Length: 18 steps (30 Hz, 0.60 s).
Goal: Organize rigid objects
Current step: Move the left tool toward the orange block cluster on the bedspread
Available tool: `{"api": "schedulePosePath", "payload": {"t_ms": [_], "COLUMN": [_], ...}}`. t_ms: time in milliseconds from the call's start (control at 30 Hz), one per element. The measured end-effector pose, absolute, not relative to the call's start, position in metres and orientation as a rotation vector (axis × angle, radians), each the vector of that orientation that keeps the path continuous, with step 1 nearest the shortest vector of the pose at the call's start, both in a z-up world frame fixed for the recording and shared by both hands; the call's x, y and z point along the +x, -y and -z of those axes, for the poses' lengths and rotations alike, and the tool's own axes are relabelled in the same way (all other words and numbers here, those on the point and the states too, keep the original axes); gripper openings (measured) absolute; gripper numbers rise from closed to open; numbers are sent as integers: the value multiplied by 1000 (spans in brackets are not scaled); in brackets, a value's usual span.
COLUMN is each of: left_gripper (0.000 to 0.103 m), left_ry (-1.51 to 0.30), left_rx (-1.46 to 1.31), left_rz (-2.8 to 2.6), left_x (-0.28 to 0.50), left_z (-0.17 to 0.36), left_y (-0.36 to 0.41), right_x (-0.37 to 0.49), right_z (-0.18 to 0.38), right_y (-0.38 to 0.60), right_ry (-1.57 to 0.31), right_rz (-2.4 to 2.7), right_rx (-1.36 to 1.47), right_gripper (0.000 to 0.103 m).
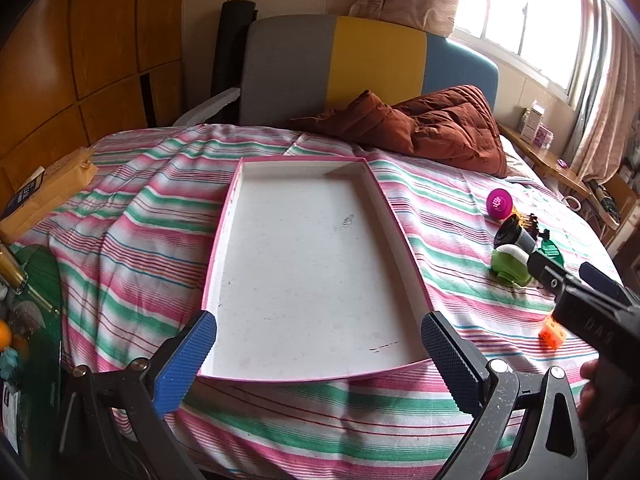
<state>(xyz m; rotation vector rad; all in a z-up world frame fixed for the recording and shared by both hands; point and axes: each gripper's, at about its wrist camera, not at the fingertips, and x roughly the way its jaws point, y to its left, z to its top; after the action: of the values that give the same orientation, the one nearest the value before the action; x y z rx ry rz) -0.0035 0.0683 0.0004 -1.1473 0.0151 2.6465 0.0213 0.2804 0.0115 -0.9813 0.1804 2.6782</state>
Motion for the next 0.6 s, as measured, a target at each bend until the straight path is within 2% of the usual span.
{"api": "schedulePosePath", "payload": {"t_ms": [400,600], "left_gripper": [103,103], "left_ry": [-39,-119], "left_rx": [-1160,-1130], "left_rz": [-2483,-2336], "left_x": [-10,-6], "left_z": [1,2], "left_y": [-103,-148], "right_x": [47,72], "right_z": [-29,-20], "right_y": [-401,-464], "right_ry": [-472,-679], "right_rz": [-2607,-2544], "right_rx": [-1003,-1033], "right_gripper": [103,103]}}
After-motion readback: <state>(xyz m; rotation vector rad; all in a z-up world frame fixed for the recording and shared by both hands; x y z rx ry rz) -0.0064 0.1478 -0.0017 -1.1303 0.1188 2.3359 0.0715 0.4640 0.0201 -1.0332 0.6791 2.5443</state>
